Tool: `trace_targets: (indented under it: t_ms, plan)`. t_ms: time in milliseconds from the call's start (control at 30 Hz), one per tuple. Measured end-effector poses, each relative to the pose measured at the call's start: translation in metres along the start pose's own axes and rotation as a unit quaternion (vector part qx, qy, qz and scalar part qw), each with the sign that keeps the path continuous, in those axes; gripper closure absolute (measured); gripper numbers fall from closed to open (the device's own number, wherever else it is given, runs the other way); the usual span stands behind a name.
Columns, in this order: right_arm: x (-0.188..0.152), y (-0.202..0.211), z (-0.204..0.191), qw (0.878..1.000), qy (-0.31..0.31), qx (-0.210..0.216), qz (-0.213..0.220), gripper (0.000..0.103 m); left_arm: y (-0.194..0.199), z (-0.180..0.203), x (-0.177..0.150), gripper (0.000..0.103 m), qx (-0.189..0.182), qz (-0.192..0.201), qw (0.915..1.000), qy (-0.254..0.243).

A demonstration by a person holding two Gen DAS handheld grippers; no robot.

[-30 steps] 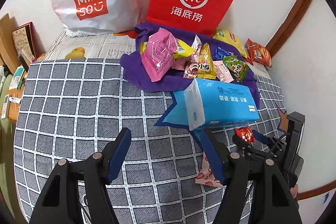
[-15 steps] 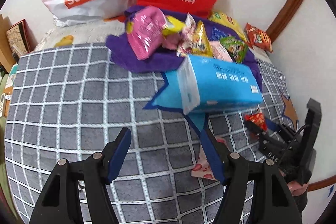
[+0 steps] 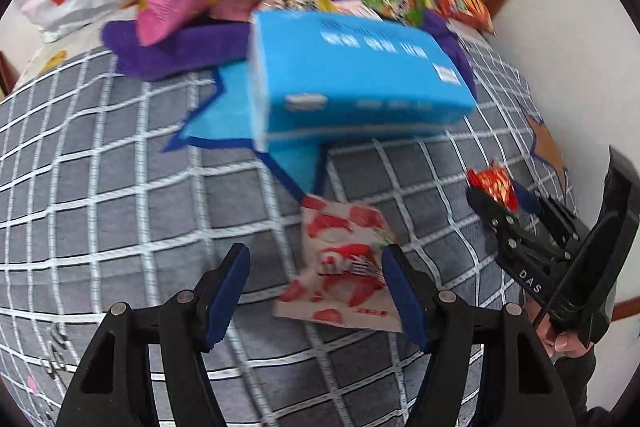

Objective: Organize snacks
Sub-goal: 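Grasp the red packet with right tool while left tool grasps the strawberry bag, then carry the strawberry bag with left tool while right tool carries red packet to towel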

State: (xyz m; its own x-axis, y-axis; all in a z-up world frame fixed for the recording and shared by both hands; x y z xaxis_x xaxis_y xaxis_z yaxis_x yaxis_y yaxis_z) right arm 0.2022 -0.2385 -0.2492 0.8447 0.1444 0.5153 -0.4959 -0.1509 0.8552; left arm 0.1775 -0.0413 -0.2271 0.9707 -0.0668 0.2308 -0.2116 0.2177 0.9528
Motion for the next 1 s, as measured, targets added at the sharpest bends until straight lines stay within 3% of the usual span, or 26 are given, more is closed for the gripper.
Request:
trace_targets:
  t_ms: [100,267,333,400,500,633,767,1000]
  plan:
    - [-0.001,0.000,0.001,1.000,-0.002,0.002,0.000,0.050,-0.010,0.010,-0.001,0.037,0.000,-0.009,0.9999,-0.012]
    - [-0.001,-0.001,0.002,1.000,-0.002,0.003,0.000,0.050,-0.015,0.024,-0.003,0.038,0.036,0.009,0.9982,-0.047]
    - [-0.001,-0.001,0.002,1.000,-0.002,0.003,0.000,0.050,-0.015,0.026,-0.005,0.052,0.058,0.022,0.9962,-0.062]
    - [-0.001,-0.001,0.003,1.000,-0.005,0.004,0.001,0.050,-0.014,0.025,-0.006,0.055,0.064,0.029,0.9951,-0.069]
    - [0.000,0.000,0.000,1.000,-0.005,0.002,-0.002,0.051,-0.006,0.013,-0.005,0.056,0.059,0.038,0.9958,-0.059]
    - [0.007,0.003,-0.010,1.000,-0.015,0.024,0.003,0.051,0.007,-0.019,-0.002,0.056,0.087,0.060,0.9940,-0.027]
    - [0.014,-0.004,-0.021,1.000,-0.003,0.010,0.007,0.051,0.011,-0.055,0.000,0.056,0.105,0.066,0.9921,0.021]
    - [0.015,-0.011,-0.025,1.000,0.004,-0.003,0.002,0.049,0.011,-0.073,-0.005,0.054,0.106,0.105,0.9881,0.036]
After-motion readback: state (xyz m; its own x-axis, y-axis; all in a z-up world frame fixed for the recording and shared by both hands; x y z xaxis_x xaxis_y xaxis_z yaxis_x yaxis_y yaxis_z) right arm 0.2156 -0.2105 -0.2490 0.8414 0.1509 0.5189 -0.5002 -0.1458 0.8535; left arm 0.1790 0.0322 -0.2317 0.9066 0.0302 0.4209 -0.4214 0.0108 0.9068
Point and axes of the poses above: each gripper's, at about its wrist camera, not at the fingertips, and y roughly against the way its jaws point, z to its right, x to its top, the point moved 6 cm from there along -y, roughly the way its jaws point, and after that the axes turned 10 degrees about -z, right-handed, at the moved point
